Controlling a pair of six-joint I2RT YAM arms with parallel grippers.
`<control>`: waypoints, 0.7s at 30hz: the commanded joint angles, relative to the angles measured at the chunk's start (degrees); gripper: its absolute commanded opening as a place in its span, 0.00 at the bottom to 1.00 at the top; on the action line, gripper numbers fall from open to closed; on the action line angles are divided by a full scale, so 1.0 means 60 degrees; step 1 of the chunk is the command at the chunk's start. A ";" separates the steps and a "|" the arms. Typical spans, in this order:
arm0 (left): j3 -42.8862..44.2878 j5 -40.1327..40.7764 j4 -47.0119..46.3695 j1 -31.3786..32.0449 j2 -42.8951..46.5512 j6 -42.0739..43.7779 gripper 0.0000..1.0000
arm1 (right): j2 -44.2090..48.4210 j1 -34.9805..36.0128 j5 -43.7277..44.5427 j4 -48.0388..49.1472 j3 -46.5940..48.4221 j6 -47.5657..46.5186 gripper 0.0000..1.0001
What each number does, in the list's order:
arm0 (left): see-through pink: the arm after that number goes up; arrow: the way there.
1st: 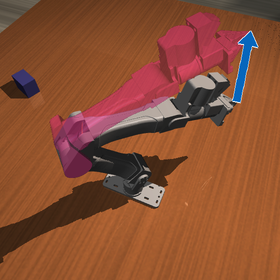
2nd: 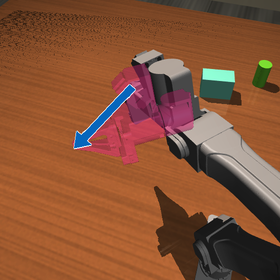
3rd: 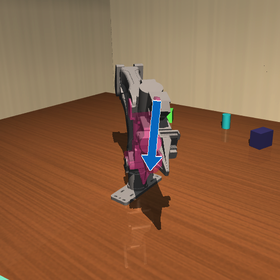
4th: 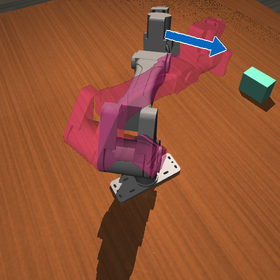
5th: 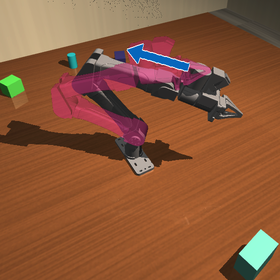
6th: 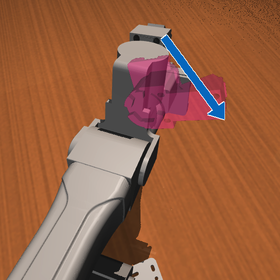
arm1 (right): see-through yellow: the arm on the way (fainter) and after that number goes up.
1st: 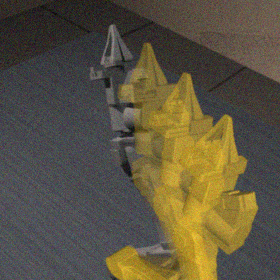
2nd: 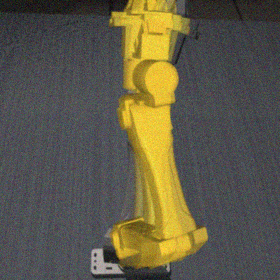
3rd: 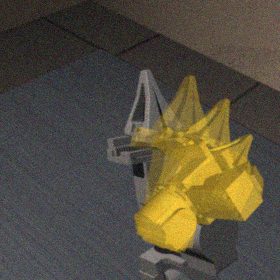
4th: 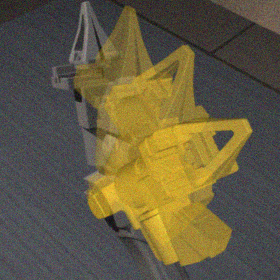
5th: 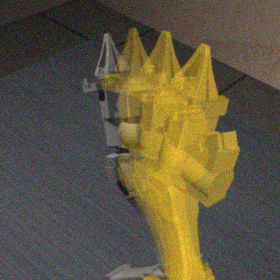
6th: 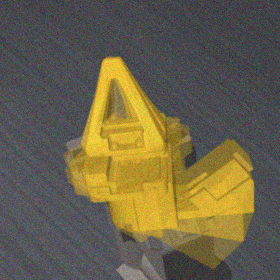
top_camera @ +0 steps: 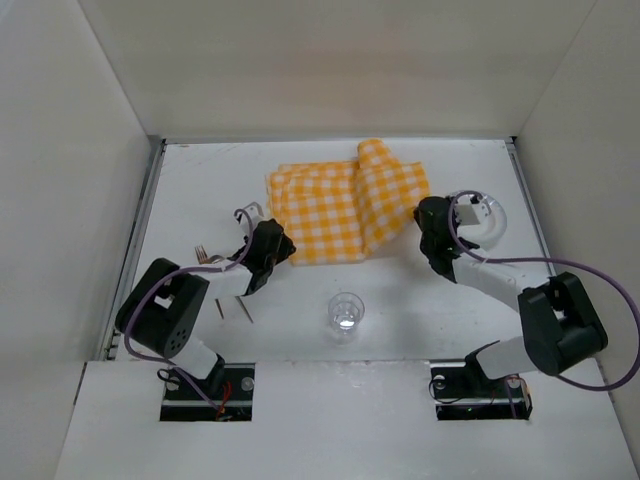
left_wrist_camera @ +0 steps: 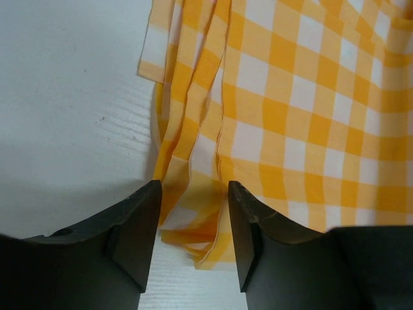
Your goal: Set the dinner table for one person
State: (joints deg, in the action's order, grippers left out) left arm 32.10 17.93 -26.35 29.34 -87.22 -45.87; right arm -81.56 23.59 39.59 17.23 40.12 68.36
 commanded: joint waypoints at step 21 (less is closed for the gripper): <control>0.0525 0.0336 0.0099 -0.0796 -0.0200 -0.0031 0.05 | 0.1141 -0.0308 0.1267 -0.1554 0.0067 -0.3100 0.76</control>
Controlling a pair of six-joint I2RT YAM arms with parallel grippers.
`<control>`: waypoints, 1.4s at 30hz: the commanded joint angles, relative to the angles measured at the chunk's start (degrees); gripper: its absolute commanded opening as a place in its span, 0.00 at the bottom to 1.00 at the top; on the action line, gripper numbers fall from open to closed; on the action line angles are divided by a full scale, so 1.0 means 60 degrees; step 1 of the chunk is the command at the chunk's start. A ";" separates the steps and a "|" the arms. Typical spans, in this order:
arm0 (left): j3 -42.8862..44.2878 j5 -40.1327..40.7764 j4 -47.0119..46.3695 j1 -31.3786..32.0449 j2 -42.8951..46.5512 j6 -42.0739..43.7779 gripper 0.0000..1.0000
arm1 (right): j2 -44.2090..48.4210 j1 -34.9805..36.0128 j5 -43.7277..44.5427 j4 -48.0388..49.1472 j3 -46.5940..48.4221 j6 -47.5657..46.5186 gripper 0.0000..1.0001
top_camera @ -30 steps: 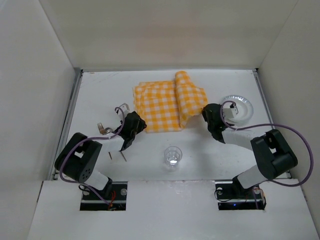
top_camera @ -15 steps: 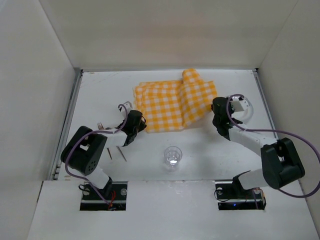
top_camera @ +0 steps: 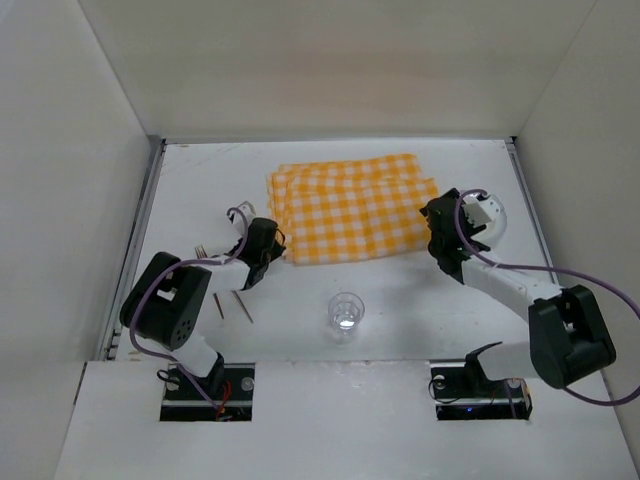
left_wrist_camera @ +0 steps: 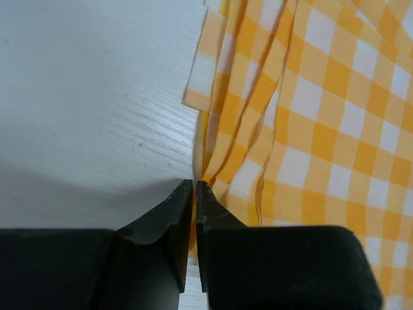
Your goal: Set the dinner table for one person
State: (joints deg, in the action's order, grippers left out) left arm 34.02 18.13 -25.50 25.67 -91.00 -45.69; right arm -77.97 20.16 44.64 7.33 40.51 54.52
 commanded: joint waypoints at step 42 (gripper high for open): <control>0.2168 -0.0913 0.0720 -0.0961 -0.1299 0.0115 0.28 | -0.3175 0.0455 -0.5434 0.1297 0.0879 0.0902 0.25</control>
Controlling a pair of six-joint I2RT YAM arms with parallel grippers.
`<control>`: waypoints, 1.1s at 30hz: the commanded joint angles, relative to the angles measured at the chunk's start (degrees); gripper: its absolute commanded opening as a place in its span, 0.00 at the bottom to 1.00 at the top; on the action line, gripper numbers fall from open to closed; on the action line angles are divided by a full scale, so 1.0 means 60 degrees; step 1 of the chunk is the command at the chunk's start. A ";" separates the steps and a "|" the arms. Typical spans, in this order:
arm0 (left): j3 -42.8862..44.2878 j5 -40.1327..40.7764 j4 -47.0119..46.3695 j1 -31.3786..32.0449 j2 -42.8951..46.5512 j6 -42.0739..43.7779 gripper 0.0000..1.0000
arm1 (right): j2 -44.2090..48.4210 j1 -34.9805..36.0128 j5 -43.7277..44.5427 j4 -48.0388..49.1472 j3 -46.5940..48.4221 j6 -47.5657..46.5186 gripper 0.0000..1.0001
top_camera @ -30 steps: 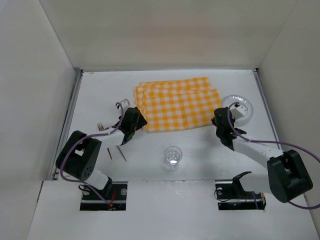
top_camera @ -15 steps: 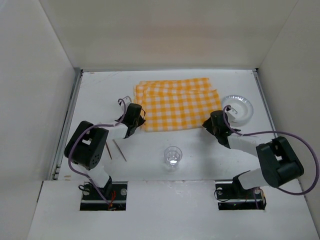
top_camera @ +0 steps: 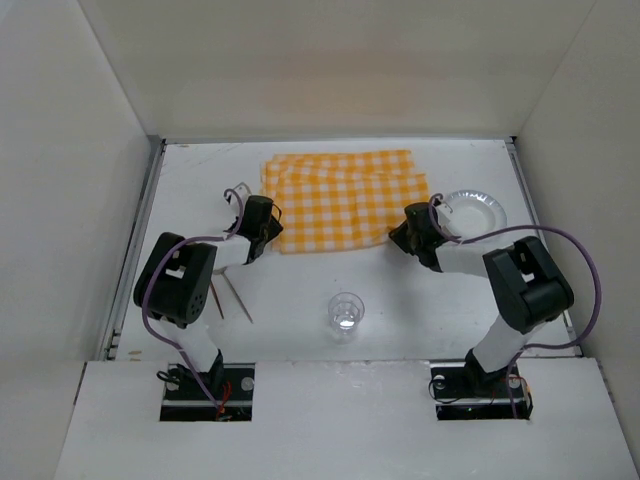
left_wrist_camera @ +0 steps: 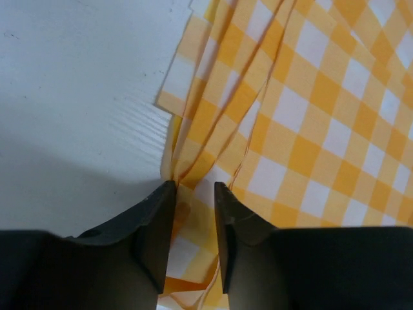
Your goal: Set the dinner table for one person
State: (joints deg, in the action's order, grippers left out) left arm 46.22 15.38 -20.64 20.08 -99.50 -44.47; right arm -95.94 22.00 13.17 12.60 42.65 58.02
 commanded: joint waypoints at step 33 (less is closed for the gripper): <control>-0.2515 0.0630 -0.0484 0.1611 0.5157 0.1112 0.12 | 0.5381 0.0943 0.1511 -0.0400 -0.1878 -0.1086 0.37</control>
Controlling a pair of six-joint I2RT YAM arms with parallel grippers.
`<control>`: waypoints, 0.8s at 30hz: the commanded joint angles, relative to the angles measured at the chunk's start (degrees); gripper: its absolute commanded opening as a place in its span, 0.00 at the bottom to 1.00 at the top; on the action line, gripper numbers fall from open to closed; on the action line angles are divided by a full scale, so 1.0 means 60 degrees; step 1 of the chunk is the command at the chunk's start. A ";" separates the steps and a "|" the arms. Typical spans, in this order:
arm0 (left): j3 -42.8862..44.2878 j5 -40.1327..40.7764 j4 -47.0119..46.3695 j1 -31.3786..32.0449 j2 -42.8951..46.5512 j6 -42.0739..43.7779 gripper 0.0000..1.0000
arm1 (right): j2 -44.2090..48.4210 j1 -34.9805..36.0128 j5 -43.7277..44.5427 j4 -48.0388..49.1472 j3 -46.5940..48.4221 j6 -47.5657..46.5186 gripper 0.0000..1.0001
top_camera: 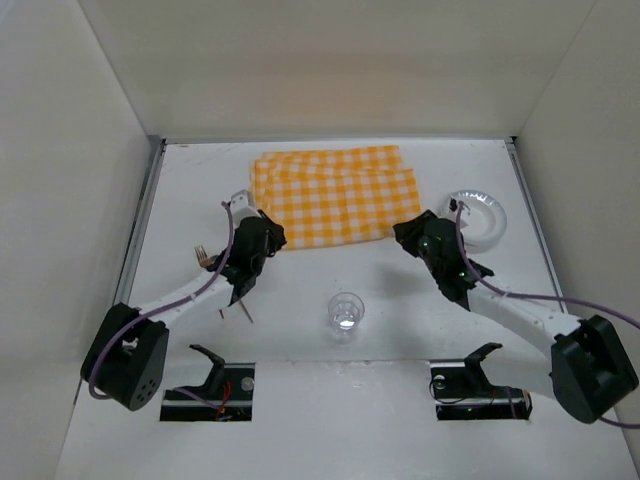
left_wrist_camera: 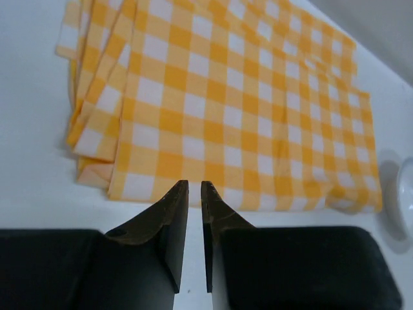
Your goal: Set the dinner table for one person
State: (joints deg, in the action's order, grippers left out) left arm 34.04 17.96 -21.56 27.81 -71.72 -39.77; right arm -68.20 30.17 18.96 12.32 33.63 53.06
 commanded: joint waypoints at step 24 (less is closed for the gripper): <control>-0.2627 0.0084 -0.2383 0.0528 0.2037 0.0476 0.43 | -0.0290 -0.7350 -0.1341 0.0758 -0.1430 0.1850 0.79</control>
State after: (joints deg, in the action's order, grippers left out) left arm 18.96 18.00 -32.36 30.74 -60.88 -37.50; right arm -66.46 -12.58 15.75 11.60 23.70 62.26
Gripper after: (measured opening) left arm 0.426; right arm 0.787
